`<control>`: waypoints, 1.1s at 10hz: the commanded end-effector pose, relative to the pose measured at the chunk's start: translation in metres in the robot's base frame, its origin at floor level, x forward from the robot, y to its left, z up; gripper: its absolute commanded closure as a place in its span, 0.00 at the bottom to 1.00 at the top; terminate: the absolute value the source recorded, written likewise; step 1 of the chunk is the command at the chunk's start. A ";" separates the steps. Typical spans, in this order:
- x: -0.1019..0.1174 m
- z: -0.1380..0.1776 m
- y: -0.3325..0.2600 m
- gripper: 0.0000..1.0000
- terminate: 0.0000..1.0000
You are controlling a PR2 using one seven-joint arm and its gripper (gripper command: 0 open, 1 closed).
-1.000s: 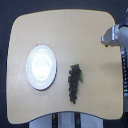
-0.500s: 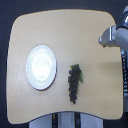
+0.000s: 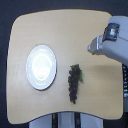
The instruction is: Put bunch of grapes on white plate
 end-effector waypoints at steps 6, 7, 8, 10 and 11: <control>-0.047 -0.088 0.132 0.00 0.00; -0.047 -0.095 0.136 0.00 0.00; -0.049 -0.103 0.142 0.00 0.00; -0.052 -0.119 0.142 0.00 0.00; -0.049 -0.126 0.135 0.00 0.00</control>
